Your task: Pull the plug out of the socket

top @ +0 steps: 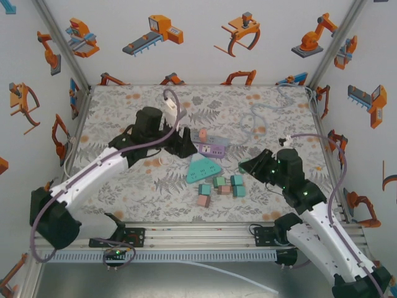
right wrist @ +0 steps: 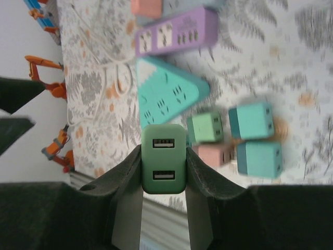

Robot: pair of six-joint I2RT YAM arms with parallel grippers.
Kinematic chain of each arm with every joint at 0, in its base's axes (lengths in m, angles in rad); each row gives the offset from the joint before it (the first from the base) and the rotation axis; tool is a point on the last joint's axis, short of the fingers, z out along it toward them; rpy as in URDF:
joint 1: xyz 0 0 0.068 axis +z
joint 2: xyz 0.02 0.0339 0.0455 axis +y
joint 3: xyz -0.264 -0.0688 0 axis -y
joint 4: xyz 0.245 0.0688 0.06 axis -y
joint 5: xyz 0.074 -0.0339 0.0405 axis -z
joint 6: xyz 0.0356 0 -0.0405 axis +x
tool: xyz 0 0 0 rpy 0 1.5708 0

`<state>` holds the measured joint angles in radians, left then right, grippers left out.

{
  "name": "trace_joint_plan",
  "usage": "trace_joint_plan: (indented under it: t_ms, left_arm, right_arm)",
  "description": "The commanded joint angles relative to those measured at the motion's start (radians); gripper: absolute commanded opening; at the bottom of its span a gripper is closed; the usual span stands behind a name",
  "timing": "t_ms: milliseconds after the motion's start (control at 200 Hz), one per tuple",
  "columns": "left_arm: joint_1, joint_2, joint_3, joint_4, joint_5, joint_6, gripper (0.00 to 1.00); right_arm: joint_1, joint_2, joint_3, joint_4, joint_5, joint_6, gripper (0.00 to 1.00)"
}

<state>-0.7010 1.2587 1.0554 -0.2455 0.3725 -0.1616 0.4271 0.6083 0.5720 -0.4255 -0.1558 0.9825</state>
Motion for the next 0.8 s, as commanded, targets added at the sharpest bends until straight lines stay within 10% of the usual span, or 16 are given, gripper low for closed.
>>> trace_joint_plan:
  t_ms: [0,330,796]
  left_arm:
    - [-0.076,-0.105,-0.081,0.018,0.109,0.164,0.70]
    - [-0.285,-0.307,-0.189,-0.208,0.073,0.489,0.90]
    - [-0.385,-0.173,-0.189,-0.272,0.069,0.619,0.97]
  right_arm:
    - [0.007,-0.046,-0.023,-0.148,-0.064,0.150,0.00]
    - [0.302,-0.177,-0.226,-0.063,0.096,0.447,0.00]
    - [0.588,0.179,-0.347,0.361,0.368,0.568,0.00]
